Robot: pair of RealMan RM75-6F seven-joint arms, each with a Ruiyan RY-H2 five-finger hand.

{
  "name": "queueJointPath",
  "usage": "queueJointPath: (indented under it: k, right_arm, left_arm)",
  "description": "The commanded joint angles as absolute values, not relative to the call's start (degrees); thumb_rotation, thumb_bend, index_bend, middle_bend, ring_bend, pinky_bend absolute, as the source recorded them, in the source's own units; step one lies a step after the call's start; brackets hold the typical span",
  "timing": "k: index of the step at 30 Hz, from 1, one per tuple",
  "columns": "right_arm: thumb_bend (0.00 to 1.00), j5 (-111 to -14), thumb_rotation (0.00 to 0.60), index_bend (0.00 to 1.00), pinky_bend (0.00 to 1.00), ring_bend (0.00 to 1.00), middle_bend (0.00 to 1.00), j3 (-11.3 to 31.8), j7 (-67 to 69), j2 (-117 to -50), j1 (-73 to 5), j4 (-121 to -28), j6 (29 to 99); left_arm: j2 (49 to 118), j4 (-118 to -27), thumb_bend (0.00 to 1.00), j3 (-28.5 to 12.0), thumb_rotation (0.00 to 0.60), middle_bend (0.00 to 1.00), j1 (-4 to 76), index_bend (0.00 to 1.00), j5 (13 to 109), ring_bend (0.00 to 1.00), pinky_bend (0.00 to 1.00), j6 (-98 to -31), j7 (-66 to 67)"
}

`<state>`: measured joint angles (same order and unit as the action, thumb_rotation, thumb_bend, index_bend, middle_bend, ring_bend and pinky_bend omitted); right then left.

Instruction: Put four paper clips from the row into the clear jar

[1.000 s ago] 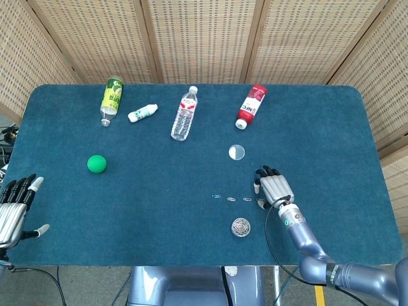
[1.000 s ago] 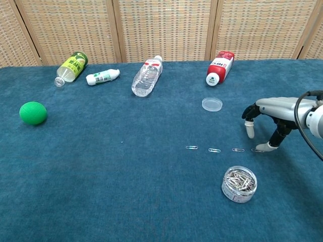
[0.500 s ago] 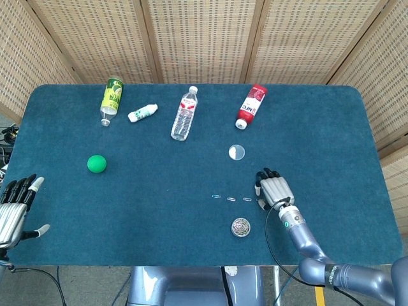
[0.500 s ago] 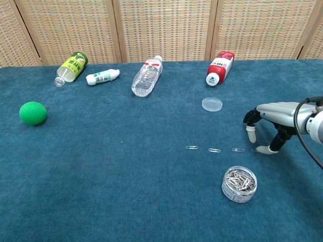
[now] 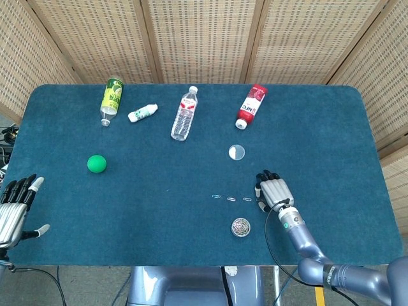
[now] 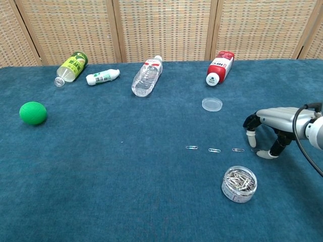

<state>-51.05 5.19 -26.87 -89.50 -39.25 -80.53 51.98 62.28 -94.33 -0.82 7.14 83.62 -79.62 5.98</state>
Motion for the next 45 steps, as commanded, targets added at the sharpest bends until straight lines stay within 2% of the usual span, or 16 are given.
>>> queueJointPath:
  k: [1, 19, 29, 45]
  right_arm:
    - [0.33, -50.9, 0.600, 0.49, 0.12, 0.00, 0.13, 5.2, -26.7, -89.7, -39.2, -80.0, 51.7]
    - [0.43, -51.6, 0.600, 0.57, 0.12, 0.00, 0.13, 4.8, -27.0, -91.0, -39.2, -78.3, 51.3]
    - [0.44, -52.2, 0.600, 0.62, 0.12, 0.00, 0.13, 4.6, -27.2, -91.5, -39.0, -77.6, 51.8]
    - [0.44, -54.2, 0.600, 0.62, 0.12, 0.00, 0.13, 5.1, -26.8, -89.6, -38.5, -80.1, 53.1]
  left_arm:
    - [62.3, -94.3, 0.00, -0.8, 0.600, 0.00, 7.2, 0.00, 83.6, 0.00, 0.00, -79.6, 6.0]
    - [62.4, -94.3, 0.00, -0.9, 0.600, 0.00, 7.1, 0.00, 83.5, 0.00, 0.00, -79.6, 6.0]
    - [62.3, -94.2, 0.00, -0.8, 0.600, 0.00, 7.2, 0.00, 83.6, 0.00, 0.00, -79.6, 5.8]
    - [62.1, -94.4, 0.00, -0.7, 0.600, 0.00, 7.1, 0.00, 83.9, 0.00, 0.00, -79.9, 5.6]
